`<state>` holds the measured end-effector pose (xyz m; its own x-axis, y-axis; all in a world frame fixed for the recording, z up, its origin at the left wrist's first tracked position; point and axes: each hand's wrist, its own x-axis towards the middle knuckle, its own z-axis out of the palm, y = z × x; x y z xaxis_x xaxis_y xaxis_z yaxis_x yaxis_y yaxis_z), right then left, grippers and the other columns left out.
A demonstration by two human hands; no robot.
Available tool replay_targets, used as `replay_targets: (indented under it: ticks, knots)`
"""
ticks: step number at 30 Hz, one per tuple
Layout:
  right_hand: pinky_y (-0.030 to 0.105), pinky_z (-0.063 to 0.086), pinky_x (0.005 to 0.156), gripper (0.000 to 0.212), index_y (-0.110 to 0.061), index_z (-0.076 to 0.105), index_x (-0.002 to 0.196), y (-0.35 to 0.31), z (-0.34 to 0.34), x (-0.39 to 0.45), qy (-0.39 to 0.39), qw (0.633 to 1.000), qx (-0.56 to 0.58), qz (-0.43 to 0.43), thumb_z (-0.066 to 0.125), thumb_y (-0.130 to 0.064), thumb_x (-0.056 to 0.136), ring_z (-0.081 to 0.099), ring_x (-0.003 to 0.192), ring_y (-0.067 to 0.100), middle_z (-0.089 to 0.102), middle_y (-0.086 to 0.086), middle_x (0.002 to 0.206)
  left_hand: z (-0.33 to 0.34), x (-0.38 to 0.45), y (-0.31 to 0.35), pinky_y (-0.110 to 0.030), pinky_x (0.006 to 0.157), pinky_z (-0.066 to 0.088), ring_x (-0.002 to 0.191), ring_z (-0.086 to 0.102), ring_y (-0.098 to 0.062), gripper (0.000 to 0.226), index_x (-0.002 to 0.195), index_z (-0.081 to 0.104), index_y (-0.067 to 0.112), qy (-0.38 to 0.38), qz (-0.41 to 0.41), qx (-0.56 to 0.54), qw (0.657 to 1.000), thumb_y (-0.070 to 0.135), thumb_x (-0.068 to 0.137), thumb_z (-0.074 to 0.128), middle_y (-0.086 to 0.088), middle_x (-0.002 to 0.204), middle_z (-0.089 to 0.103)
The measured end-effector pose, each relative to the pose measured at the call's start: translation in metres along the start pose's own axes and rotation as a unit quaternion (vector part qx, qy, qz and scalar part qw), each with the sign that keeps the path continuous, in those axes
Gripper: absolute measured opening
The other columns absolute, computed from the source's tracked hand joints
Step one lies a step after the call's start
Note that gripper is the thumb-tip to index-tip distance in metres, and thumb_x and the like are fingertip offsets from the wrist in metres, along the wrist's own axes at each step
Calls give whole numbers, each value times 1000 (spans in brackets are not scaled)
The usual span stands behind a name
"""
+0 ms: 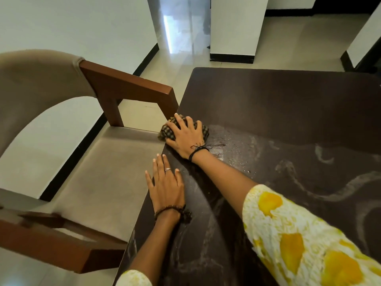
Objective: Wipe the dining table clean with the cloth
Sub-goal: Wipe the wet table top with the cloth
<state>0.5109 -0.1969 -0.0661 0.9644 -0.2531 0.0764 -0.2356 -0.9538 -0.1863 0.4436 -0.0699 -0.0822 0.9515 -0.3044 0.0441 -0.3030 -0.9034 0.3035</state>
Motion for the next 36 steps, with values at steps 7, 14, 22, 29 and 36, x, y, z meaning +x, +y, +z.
replay_targets:
  ticks: [7, 14, 22, 29, 36]
  knots:
    - [54, 0, 113, 54, -26, 32, 141, 52, -12, -21, 32, 992, 39, 113, 39, -48, 93, 10, 143, 20, 17, -1, 155, -4, 0, -1, -39, 109, -13, 141, -3, -14, 52, 145, 3, 17, -11, 31, -5, 999, 28, 99, 23, 0, 154, 4]
    - [54, 8, 112, 53, -23, 36, 139, 142, -35, -91, 98, 938, 9, 332, 41, -45, 92, 17, 141, 23, 22, 2, 154, -1, -1, -2, -35, 108, -14, 141, -1, -15, 52, 144, 0, 15, 2, 37, -12, 999, 27, 99, 23, -1, 154, 4]
    - [51, 7, 112, 52, -24, 36, 139, 73, -19, -58, 85, 952, 6, 294, 41, -43, 91, 16, 140, 26, 23, 7, 152, 3, 0, -2, -36, 111, -6, 141, 5, -20, 51, 145, 10, 11, 12, 47, -15, 999, 23, 98, 27, -5, 153, 10]
    - [51, -3, 113, 54, -23, 32, 142, 6, -4, -40, 32, 990, 34, 130, 39, -46, 93, 9, 142, 25, 17, 6, 155, 2, -1, -3, -37, 112, -3, 141, 5, -20, 51, 145, 10, 10, -3, 52, -1, 999, 23, 98, 27, -6, 154, 11]
    - [47, -2, 113, 53, -26, 34, 140, 75, -21, -85, 44, 987, 46, 145, 42, -45, 91, 12, 142, 19, 19, -1, 155, 0, 0, -3, -38, 113, -2, 141, 6, -21, 50, 144, 12, 9, -13, 43, -6, 999, 22, 99, 27, -7, 153, 13]
